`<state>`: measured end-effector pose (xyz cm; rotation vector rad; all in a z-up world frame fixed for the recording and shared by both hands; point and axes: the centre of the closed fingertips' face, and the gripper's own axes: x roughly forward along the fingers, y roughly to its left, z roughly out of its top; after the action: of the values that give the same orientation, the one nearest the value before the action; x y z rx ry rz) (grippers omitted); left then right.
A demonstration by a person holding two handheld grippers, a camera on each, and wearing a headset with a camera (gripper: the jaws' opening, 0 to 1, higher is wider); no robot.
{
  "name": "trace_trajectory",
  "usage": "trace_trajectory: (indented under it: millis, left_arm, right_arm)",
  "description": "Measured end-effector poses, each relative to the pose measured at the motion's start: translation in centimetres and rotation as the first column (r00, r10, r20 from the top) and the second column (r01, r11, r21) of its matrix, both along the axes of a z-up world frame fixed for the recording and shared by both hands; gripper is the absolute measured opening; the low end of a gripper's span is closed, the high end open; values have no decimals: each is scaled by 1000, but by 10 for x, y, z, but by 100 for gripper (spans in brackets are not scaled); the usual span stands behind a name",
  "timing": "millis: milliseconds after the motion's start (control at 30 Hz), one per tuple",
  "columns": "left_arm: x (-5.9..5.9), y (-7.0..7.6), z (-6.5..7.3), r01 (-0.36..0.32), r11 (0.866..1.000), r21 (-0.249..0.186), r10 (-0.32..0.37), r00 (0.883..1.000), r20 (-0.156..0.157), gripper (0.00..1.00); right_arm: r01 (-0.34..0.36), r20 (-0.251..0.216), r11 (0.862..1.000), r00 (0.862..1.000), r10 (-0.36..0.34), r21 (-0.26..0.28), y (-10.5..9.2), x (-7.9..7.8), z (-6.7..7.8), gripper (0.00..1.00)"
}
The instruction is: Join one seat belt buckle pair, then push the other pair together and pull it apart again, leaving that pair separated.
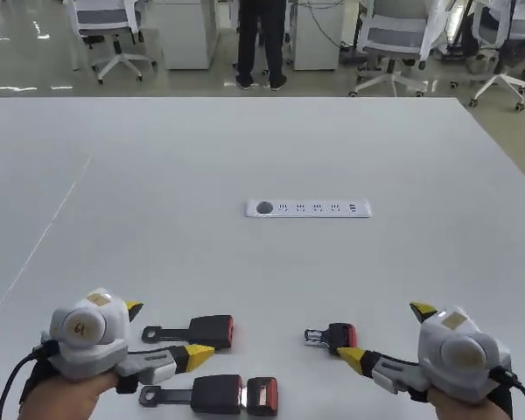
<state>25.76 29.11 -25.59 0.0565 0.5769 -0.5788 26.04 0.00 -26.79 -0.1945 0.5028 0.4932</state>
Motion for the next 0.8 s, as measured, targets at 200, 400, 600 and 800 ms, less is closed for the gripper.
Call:
trace_trajectory:
  millis: [200,400,600,800]
  left_arm:
    - [-28,15,7,-43,999,-17,43,999,8,97]
    - [-58,27,11,-41,999,-5,41,999,18,98]
    - [-73,35,16,-42,999,-19,42,999,23,98]
    - [-84,40,18,-33,999,-23,34,999,35,98]
  right_arm:
    - [6,19,1000,1000,-6,0,-4,-22,9,90]
    - [27,35,1000,999,-28,13,-11,-45,18,91]
    - [13,31,1000,999,-13,-11,-12,-69,17,91]
    - [21,19,1000,1000,-20,-18,-14,-86,10,91]
